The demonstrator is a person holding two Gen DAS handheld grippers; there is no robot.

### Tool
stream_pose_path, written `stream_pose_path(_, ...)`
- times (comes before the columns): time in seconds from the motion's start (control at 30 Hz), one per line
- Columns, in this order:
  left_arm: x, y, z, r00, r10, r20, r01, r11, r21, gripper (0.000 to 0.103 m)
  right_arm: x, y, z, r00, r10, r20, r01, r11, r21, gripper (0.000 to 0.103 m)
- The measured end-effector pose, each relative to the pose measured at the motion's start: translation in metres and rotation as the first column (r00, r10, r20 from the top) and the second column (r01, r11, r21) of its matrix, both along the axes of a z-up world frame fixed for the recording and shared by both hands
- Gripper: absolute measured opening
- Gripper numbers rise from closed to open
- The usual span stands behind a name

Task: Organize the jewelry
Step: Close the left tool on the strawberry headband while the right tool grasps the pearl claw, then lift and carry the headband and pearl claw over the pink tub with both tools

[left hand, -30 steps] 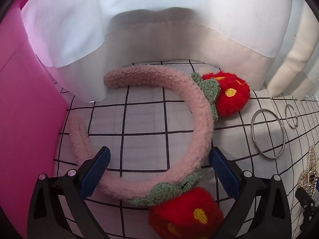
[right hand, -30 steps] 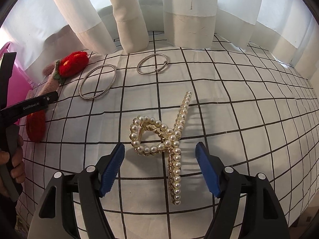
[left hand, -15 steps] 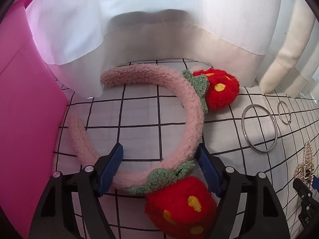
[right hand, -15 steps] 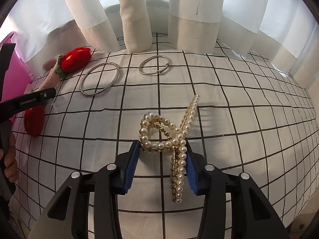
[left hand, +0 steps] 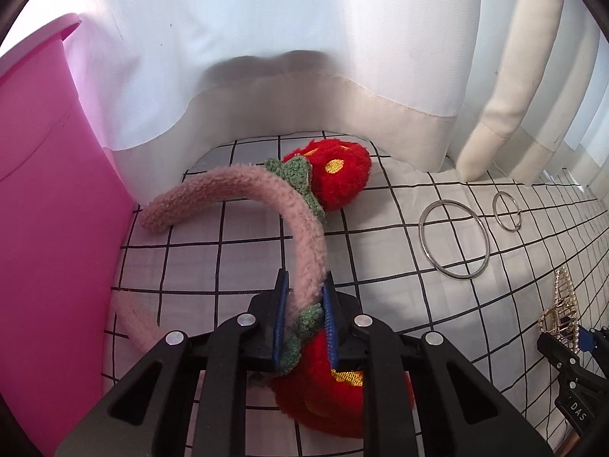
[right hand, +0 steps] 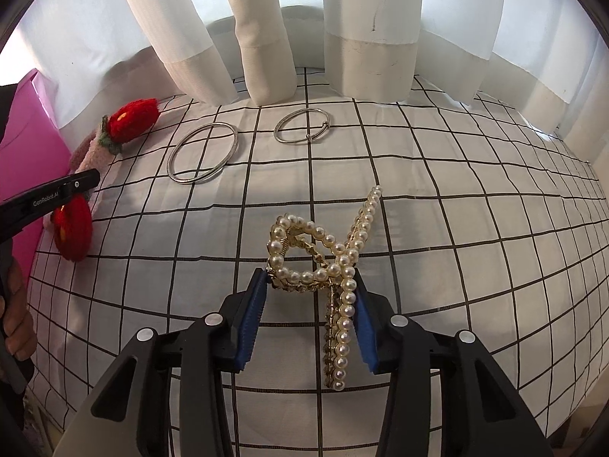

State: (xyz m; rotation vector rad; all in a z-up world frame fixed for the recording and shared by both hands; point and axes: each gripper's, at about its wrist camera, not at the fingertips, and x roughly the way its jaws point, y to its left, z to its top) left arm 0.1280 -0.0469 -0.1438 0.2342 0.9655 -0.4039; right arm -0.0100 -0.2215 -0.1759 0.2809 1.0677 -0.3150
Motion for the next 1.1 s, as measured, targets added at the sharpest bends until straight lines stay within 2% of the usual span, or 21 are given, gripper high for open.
stream_pose_path(0.53, -0.028, 0.002, 0.058, 0.998, 0.005, 0.059, -0.001, 0.998, -0.065, 0.015, -0.021, -0.003, 0.03, 0.998, 0.016, 0.067, -0.017, 1.0, 0.014, 0.042)
stream_pose_path(0.87, -0.067, -0.008, 0.09, 0.997, -0.006, 0.082, 0.013, 0.997, -0.082, 0.015, -0.031, -0.006, 0.069, 0.99, 0.074, 0.122, -0.075, 0.997, 0.004, 0.042)
stream_pose_path(1.1, -0.094, -0.013, 0.116, 0.993, 0.011, 0.119, -0.001, 0.997, -0.083, 0.015, -0.029, -0.01, 0.103, 0.972, 0.142, 0.189, -0.143, 0.99, -0.01, 0.042)
